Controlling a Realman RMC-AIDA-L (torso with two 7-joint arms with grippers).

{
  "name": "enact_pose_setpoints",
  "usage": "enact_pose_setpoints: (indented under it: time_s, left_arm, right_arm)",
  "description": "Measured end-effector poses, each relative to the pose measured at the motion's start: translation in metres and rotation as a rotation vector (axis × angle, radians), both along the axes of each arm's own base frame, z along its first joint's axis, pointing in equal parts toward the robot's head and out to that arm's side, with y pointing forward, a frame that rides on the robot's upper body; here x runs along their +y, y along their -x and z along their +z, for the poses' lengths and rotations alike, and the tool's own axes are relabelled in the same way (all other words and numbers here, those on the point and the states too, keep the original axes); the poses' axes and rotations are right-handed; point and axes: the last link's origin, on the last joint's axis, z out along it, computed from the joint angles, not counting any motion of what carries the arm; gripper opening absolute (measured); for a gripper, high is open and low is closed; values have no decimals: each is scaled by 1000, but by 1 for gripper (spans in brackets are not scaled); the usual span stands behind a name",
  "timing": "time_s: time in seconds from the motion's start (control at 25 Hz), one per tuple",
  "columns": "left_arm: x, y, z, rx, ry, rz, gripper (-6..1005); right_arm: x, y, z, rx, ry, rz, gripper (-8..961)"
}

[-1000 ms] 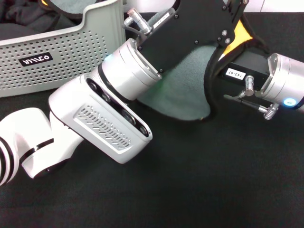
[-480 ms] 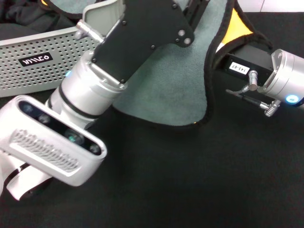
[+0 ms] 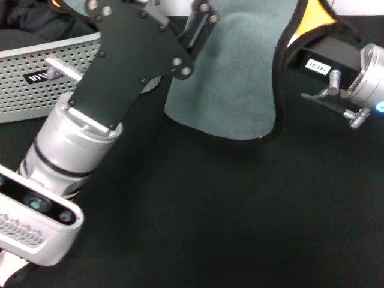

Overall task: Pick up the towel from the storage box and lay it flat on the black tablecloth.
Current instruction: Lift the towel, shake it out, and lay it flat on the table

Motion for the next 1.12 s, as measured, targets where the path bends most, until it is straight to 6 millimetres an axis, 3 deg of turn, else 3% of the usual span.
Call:
enact_pose_setpoints:
  time_s: [0.16, 0.6, 1.12]
  left_arm:
    - [-5, 17, 1, 1, 40, 56, 460]
    - [-12, 38, -1, -9, 138, 127, 459]
    - [-22, 46, -5, -29, 228, 145, 457]
  right_arm:
    - [9, 12, 14, -141, -32, 97, 1]
    - [20, 81, 67, -668, -185, 383, 1]
    - [30, 123, 121, -659, -328, 394, 1]
